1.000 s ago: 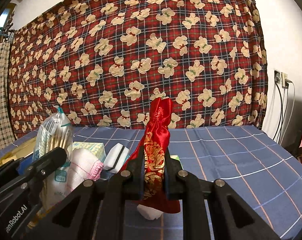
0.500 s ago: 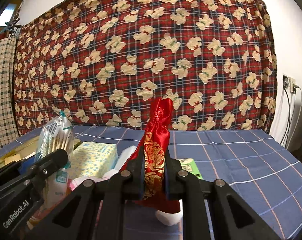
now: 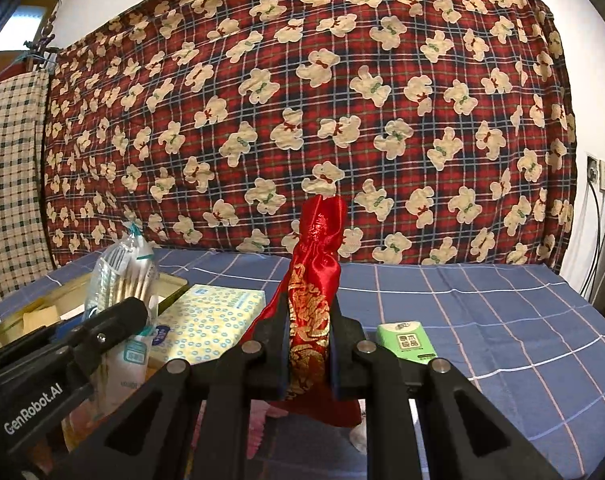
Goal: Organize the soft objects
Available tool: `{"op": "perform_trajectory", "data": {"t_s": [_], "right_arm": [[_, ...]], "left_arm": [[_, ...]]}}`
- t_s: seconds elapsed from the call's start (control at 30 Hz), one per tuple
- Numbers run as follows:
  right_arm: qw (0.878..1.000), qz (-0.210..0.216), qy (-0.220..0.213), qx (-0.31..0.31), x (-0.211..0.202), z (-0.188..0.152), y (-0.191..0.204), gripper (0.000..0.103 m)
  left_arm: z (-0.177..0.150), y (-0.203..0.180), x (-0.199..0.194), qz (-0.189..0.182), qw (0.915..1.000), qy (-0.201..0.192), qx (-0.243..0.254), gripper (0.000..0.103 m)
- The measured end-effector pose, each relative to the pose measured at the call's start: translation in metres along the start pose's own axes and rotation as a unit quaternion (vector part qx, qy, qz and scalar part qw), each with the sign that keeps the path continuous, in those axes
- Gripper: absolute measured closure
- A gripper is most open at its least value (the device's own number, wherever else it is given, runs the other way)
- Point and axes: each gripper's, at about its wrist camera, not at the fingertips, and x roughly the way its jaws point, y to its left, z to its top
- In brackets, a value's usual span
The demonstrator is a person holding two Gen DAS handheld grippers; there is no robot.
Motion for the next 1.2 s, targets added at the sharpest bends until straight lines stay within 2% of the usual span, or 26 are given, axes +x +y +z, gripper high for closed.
{"op": "perform_trajectory", "data": {"t_s": [0.23, 0.5, 1.2], "right_arm": [[1.000, 0.012, -0.001, -0.003, 0.001, 0.000, 0.003, 0.087], [1.000, 0.020, -0.001, -0.006, 0.003, 0.001, 0.009, 0.087], [0.999, 0.041, 0.000, -0.016, 0.011, 0.003, 0.029, 0.086]], "left_arm": [[0.001, 0.006, 0.000, 0.011, 0.9999, 0.000, -0.006, 0.079], [0.001, 0.006, 0.001, 0.041, 0.9992, -0.001, 0.001, 0.079], [0.003, 0.016, 0.001, 0.059, 0.9982, -0.003, -0.002, 0.079]]}}
